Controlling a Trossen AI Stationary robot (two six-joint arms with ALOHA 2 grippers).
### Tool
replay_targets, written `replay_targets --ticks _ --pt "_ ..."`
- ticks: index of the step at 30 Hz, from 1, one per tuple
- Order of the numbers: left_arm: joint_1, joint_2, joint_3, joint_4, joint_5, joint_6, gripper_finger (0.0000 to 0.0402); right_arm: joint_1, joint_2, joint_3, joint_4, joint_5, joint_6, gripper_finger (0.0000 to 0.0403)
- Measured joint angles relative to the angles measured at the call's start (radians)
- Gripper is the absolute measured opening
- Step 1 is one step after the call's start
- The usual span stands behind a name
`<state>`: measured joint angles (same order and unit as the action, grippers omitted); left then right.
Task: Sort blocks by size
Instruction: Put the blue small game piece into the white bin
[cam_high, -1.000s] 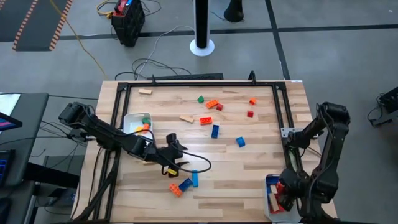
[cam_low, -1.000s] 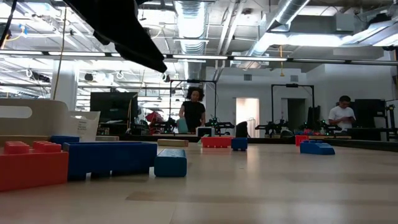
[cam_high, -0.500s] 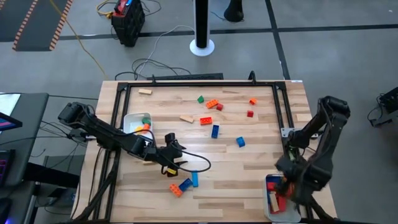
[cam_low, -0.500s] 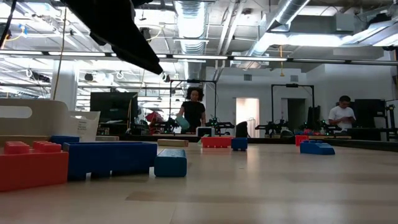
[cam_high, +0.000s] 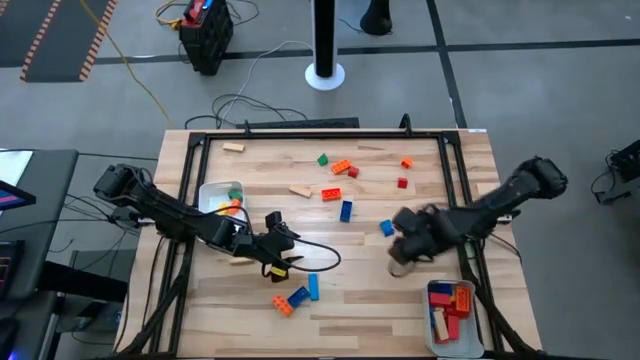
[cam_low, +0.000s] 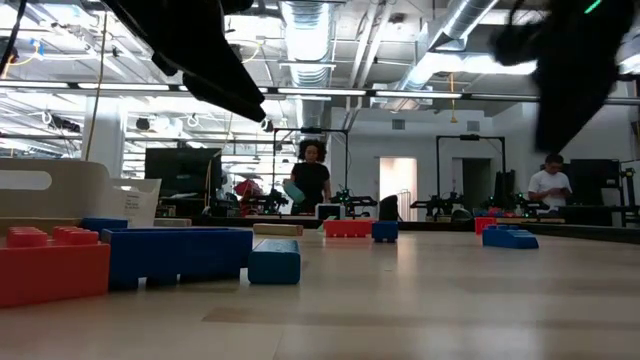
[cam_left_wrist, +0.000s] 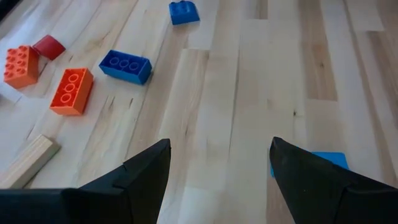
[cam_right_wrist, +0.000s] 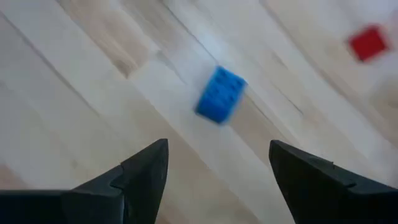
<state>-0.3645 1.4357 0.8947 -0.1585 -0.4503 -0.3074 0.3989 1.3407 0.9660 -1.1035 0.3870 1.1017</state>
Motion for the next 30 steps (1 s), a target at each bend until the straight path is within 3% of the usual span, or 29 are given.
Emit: replay_targets --ticks 4,9,20,30 --pt "-0.024 0.000 0.000 -0.010 -0.003 -0.008 0.0267 -0.165 0.001 -0.102 0.209 -0.072 -0.165 0.0305" --pt "-0.053 0.000 0.000 -0.048 -0.001 -0.043 0.0267 -0.273 0.004 -0.140 0.226 -0.073 -0.203 0.0305" --pt "-0.056 0.000 0.000 -0.097 -0.007 -0.087 0.0267 -0.283 0.171 -0.139 0.329 -0.073 -0.236 0.0305" --pt "-0.089 0.000 0.000 -0.127 -0.006 -0.133 0.0267 -0.325 0.219 -0.141 0.360 -0.141 -0.292 0.0302"
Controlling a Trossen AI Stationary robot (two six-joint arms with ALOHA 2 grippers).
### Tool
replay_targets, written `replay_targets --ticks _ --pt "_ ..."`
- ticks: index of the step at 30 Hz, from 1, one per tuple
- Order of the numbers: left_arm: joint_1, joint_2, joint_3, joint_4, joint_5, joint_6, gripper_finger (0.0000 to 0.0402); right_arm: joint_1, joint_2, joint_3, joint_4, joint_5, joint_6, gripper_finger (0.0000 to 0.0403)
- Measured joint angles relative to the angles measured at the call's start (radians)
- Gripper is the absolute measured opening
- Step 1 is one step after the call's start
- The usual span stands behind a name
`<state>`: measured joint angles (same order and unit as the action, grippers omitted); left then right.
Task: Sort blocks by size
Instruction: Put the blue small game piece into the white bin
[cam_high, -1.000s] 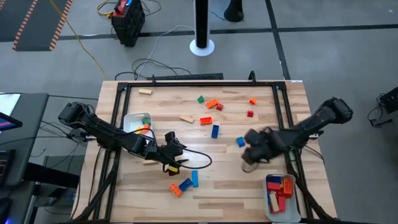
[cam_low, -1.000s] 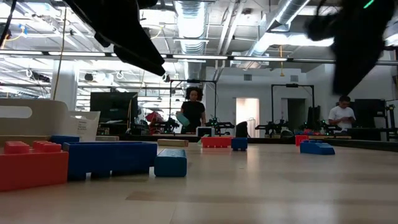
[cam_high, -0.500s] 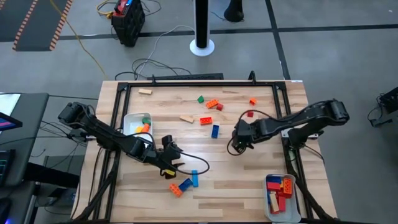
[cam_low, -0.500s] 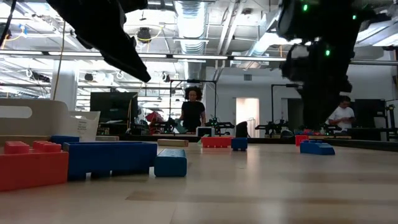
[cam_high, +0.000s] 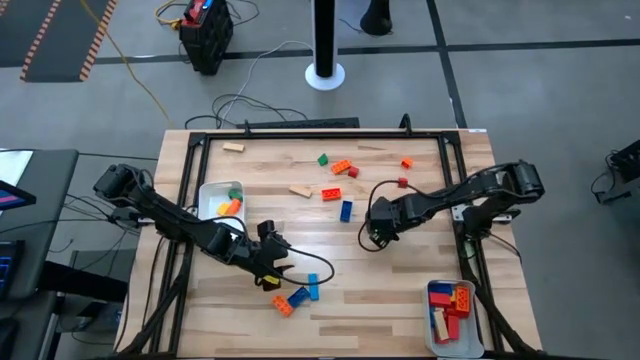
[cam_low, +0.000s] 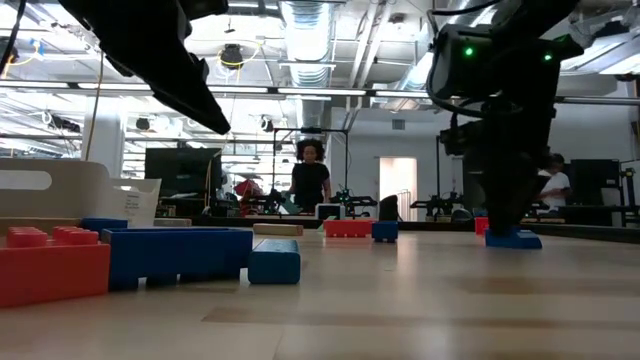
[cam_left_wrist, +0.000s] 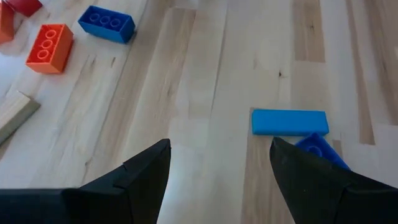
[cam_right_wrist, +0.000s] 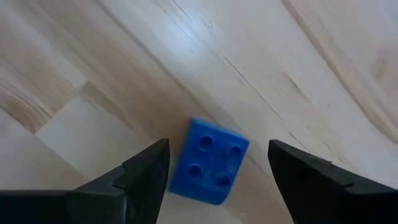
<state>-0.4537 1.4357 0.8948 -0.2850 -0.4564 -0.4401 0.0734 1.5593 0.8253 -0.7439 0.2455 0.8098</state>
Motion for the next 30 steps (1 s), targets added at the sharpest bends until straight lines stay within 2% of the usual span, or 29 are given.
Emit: replay_targets --ticks 6,16,23,26,30 --pt "-0.013 0.000 0.000 -0.024 0.000 -0.025 0.0267 -0.032 0.000 -0.001 0.022 -0.038 -0.041 0.0266" --pt "-0.017 0.000 0.000 -0.039 0.000 -0.028 0.0267 -0.048 -0.003 -0.058 0.066 -0.088 -0.076 0.0163" --pt "-0.017 0.000 0.000 -0.039 -0.028 0.001 0.0267 -0.024 -0.080 -0.063 0.128 -0.064 -0.147 0.0163" --pt "-0.017 0.000 0.000 -0.039 -0.072 0.023 0.0267 0.022 -0.155 -0.062 0.180 -0.048 -0.173 0.0163" --pt "-0.017 0.000 0.000 -0.038 -0.079 0.025 0.0267 0.114 -0.258 -0.062 0.225 -0.039 -0.198 0.0163"
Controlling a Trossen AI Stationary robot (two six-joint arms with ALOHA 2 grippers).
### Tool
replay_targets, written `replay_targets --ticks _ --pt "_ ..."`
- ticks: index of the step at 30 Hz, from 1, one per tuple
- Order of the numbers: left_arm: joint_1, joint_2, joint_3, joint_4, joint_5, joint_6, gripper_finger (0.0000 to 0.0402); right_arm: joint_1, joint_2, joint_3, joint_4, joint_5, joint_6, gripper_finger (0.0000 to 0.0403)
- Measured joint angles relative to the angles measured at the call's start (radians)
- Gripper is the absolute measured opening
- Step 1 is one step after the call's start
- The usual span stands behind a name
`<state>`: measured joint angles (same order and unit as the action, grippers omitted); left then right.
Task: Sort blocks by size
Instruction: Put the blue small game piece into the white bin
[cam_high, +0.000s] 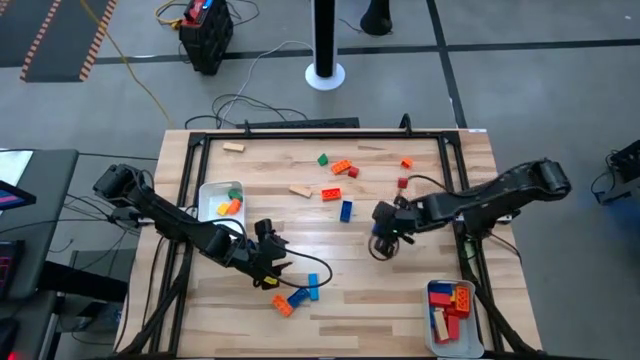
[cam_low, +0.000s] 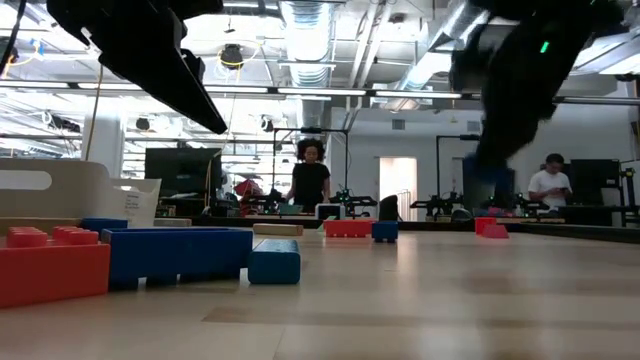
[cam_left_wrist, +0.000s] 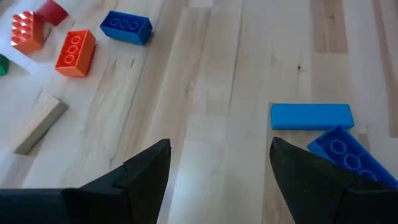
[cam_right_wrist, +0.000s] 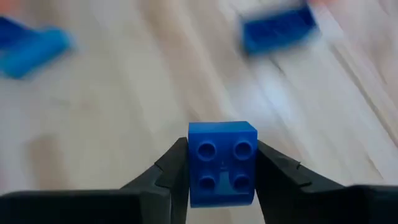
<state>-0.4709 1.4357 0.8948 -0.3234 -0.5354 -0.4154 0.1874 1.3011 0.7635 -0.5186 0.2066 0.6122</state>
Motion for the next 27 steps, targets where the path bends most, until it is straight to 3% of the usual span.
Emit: replay_targets --ticks 2,6,11,20,27 --pt "0.000 0.000 0.000 0.011 -0.015 0.013 0.0267 0.055 -0.036 0.000 0.070 0.028 -0.026 0.0163" --pt "0.000 0.004 0.000 0.115 -0.044 0.072 0.0267 0.155 -0.057 0.000 0.277 0.187 -0.092 0.0163" --pt "0.000 0.005 0.000 0.269 -0.127 0.182 0.0267 0.199 0.020 0.001 0.570 0.350 -0.175 0.0163" --pt "0.000 0.006 0.000 0.420 -0.400 0.492 0.0265 0.141 0.245 0.002 1.167 0.369 -0.326 0.0168" --pt "0.009 0.006 0.000 0.518 -0.447 0.626 0.0248 0.101 0.341 0.002 1.491 0.369 -0.414 0.0167"
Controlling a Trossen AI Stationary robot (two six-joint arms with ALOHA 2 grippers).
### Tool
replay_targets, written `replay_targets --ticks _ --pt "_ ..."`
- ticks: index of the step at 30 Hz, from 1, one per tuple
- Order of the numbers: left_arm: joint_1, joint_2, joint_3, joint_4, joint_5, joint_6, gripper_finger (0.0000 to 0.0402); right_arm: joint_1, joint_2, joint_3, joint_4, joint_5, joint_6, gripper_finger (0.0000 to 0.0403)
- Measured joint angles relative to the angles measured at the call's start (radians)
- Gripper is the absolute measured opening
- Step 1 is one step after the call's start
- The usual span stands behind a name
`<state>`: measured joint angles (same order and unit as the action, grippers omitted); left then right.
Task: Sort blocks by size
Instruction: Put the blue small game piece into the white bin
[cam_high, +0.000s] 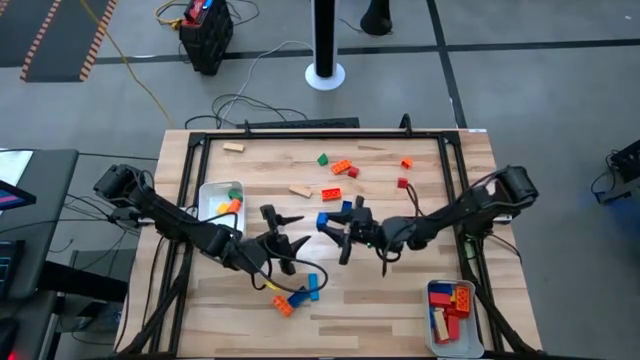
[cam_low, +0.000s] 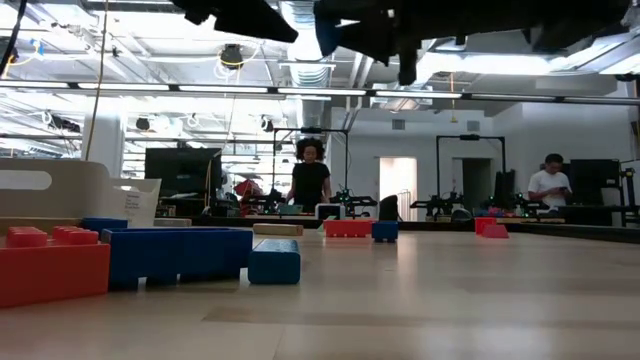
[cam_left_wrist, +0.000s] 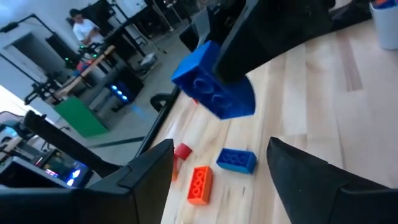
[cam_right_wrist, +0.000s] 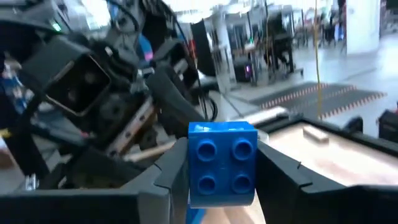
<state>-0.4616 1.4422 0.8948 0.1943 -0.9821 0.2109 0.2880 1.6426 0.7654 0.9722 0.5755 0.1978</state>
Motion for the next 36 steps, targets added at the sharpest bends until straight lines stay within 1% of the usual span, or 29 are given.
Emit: replay_targets --ticks 3,6,8,16,18,26,28,32,36 --pt "0.014 0.000 0.000 0.025 -0.003 -0.004 0.0246 -0.003 0.028 0.006 0.083 0.000 -0.026 0.0167" --pt "0.030 0.000 0.000 0.061 -0.003 -0.023 0.0245 -0.003 0.057 0.034 0.115 -0.023 -0.048 0.0168" --pt "0.038 0.000 0.000 0.069 -0.002 -0.028 0.0245 -0.003 0.070 0.054 0.113 -0.044 -0.050 0.0168" --pt "0.041 0.001 0.000 0.106 0.034 -0.053 0.0245 -0.006 0.112 0.126 0.125 -0.050 -0.114 0.0168" --pt "0.041 0.001 0.000 0.114 0.037 -0.056 0.0245 -0.009 0.114 0.132 0.121 -0.047 -0.141 0.0168" --pt "0.041 0.001 0.000 0.134 0.031 -0.081 0.0245 -0.019 0.114 0.133 0.119 -0.038 -0.148 0.0168" --pt "0.041 0.001 0.000 0.164 0.013 -0.065 0.0245 -0.023 0.114 0.133 0.110 -0.039 -0.148 0.0168" --pt "0.044 0.001 0.000 0.222 0.008 -0.034 0.0244 -0.021 0.114 0.133 0.110 -0.033 -0.154 0.0168" --pt "0.058 0.001 0.000 0.228 0.009 -0.033 0.0244 -0.021 0.113 0.133 0.109 -0.030 -0.154 0.0168"
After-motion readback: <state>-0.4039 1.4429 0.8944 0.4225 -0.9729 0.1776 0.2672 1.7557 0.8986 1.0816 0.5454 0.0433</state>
